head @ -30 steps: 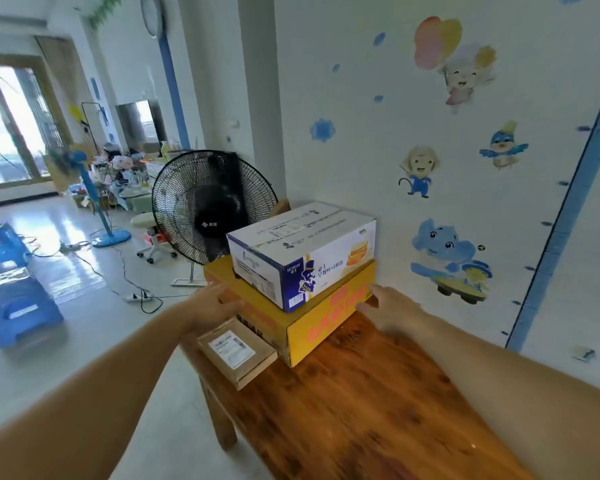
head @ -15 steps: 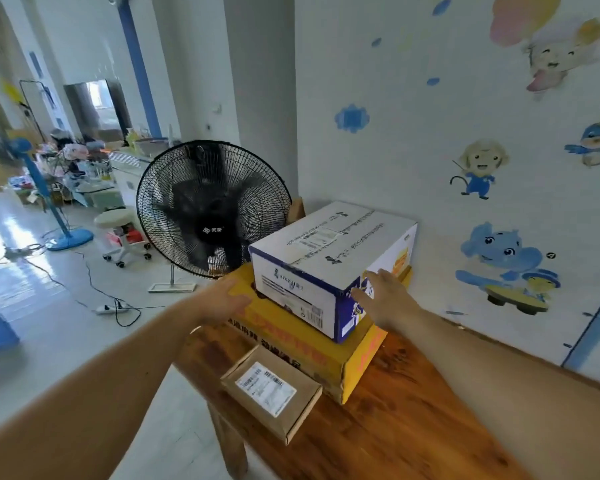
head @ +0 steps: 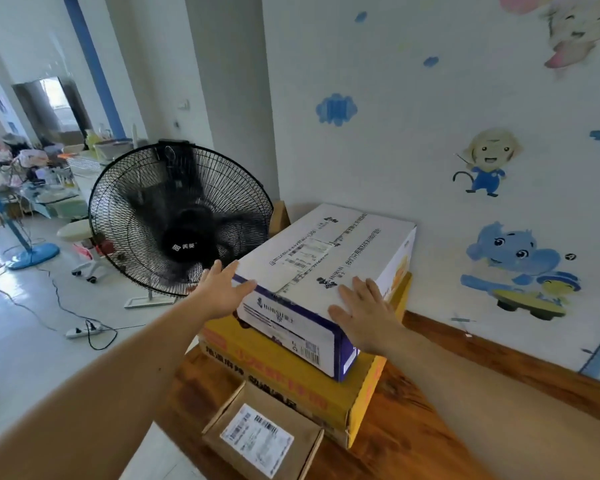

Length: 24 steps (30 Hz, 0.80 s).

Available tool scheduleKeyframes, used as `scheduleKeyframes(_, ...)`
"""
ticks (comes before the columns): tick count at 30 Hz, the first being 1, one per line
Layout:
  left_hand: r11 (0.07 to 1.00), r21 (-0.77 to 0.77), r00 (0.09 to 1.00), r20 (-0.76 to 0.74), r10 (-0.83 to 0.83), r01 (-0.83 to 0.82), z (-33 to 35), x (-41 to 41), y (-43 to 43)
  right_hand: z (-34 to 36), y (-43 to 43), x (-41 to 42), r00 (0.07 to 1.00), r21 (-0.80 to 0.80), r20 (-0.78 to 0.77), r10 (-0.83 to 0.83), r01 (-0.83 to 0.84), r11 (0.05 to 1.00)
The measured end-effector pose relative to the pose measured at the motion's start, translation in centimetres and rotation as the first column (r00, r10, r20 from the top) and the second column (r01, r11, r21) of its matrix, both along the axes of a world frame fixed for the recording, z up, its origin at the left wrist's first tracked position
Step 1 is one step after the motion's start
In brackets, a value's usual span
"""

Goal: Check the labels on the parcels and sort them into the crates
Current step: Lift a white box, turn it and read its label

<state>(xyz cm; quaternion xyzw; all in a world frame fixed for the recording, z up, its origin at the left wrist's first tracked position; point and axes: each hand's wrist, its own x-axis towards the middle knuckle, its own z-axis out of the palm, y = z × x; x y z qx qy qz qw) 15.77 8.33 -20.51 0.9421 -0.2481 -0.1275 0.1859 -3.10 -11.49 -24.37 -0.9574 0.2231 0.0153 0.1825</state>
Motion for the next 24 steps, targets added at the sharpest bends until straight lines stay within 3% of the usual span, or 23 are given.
scheduleKeyframes(4, 0.996, 0.083, 0.999, -0.024, -0.021, 0.023, -0.8, 3.6, -3.0, -0.3, -0.3, 0.2, 1.000, 0.056, -0.014, -0.024, 0.025, 0.998)
scheduleKeyframes(7, 0.963, 0.268, 0.991, 0.114, -0.066, 0.034, -0.8, 5.3, -5.1, -0.7, 0.0, 0.6, 0.997, 0.087, 0.008, -0.078, 0.077, 0.993)
scheduleKeyframes(9, 0.949, 0.313, 0.982, 0.169, -0.089, 0.033, -0.8, 6.3, -5.8, -0.7, 0.0, 1.1, 0.987, 0.141, 0.044, -0.157, 0.150, 0.979)
scheduleKeyframes(13, 0.993, 0.087, 0.996, -0.048, -0.071, 0.075, -3.0, 9.9, -6.3, -0.1, 0.6, 2.7, 0.961, 0.145, 0.050, -0.273, 0.264, 0.954)
scheduleKeyframes(17, 0.991, -0.094, 0.993, -0.062, -0.097, 0.091, -3.6, 10.5, -5.7, -0.3, 1.3, 3.4, 0.825, 0.403, 0.260, -0.501, 0.379, 0.833)
scheduleKeyframes(21, 0.973, -0.222, 0.980, -0.173, -0.097, 0.057, -3.5, 10.5, -5.2, -1.0, 2.2, 3.6, 0.593, 0.784, 0.170, -0.787, 0.403, 0.472)
scheduleKeyframes(22, 0.974, -0.217, 0.975, -0.194, -0.110, 0.066, -3.6, 10.5, -5.1, -0.9, 2.0, 3.4, 0.560, 0.819, 0.134, -0.817, 0.402, 0.410)
scheduleKeyframes(24, 0.970, -0.226, 0.956, -0.254, -0.144, 0.086, -3.7, 9.9, -5.0, -0.9, 1.2, 2.6, 0.524, 0.807, 0.091, -0.847, 0.459, 0.371)
